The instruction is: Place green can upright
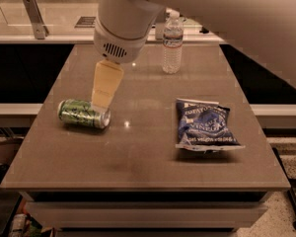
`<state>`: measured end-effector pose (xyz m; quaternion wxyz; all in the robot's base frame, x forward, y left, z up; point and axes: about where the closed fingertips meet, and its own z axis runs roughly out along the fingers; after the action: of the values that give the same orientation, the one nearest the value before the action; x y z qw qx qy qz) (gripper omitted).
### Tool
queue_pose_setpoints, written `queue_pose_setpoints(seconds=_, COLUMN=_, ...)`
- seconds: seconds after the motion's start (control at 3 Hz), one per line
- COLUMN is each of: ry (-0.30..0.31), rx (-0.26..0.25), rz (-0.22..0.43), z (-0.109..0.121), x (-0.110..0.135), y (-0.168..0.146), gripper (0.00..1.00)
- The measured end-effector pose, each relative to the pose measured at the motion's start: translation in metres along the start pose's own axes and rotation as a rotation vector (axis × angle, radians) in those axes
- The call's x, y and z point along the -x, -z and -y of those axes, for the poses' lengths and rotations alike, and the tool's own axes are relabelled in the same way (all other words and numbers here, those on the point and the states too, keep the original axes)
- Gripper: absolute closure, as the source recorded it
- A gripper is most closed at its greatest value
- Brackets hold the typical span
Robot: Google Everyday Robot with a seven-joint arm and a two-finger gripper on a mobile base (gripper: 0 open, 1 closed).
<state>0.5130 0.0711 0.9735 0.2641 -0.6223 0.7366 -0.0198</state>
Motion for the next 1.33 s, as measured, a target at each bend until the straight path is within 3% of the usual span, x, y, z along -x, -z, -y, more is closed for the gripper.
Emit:
queue_pose_setpoints(seconds=0.33, ry=0.002, rx=0.013, rz=0.009, z=0.003, x=0.004, y=-0.007, gripper=0.00)
queue_pose_setpoints(seconds=1.0, ry=-0.009, rx=0.138, rz=0.089, z=-0.001, x=0.017, y=-0.072, gripper=0.00)
queue_pose_setpoints(seconds=1.33, ry=-0.018, rx=0.181, rz=0.077, z=-0.011, x=0.017, y=-0.089, gripper=0.00)
